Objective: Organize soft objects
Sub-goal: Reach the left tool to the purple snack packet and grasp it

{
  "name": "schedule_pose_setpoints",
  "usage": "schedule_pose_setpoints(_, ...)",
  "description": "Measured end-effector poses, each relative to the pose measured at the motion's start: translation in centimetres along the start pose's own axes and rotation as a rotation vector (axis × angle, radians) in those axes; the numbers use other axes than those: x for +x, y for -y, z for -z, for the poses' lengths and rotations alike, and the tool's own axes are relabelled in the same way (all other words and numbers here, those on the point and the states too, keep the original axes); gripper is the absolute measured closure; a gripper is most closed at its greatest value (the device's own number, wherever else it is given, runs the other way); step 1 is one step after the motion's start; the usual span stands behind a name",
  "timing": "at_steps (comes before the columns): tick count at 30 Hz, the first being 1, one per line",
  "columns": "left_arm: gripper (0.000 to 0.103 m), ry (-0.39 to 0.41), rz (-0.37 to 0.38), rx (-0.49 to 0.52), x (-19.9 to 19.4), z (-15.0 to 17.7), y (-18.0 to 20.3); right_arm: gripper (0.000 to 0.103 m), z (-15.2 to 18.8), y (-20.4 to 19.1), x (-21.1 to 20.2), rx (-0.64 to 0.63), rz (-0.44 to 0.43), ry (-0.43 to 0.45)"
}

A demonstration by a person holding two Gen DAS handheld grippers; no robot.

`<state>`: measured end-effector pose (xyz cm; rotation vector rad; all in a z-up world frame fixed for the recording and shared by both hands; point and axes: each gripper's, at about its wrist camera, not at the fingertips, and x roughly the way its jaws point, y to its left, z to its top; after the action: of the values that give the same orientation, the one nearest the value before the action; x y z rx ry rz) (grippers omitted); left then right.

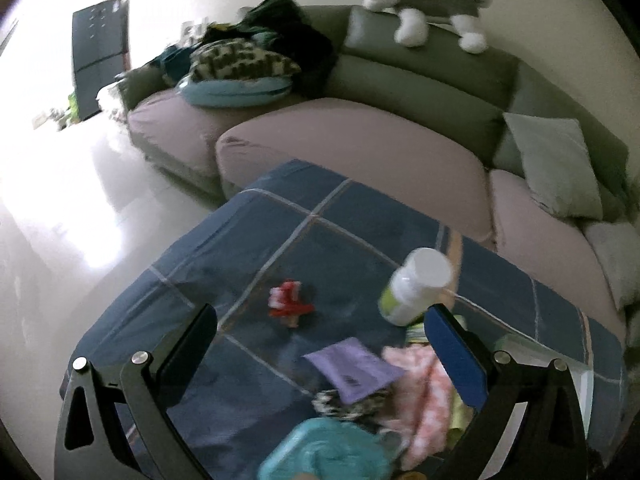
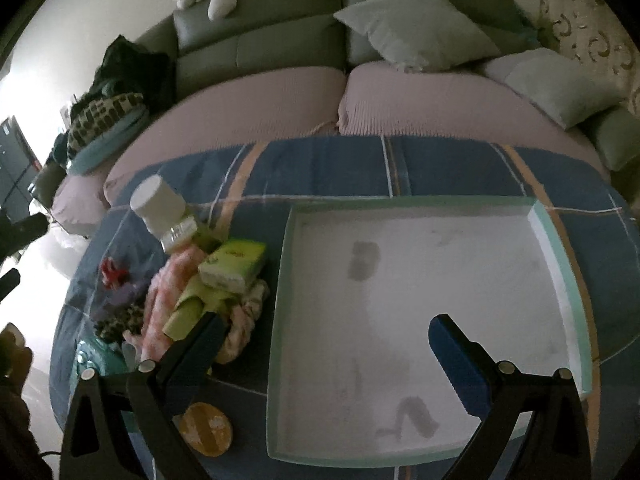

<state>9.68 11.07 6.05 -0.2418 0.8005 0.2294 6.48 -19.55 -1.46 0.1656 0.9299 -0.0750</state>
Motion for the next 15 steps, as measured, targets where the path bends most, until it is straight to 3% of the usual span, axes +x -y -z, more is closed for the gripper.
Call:
schedule_pose_setpoints(7,0.0,-0.027,-0.102,-0.097,1.0,0.2,-4.3,0.0,0.3,-1.8,0.6,-0.047,-0.044,-0.012)
schedule_pose_setpoints(15,0.0,-0.142,-0.035,-0.093,3.6,1.2,-4.3,0.0,1.0,-5.0,1.7,-0.119,-0.106,-0.038)
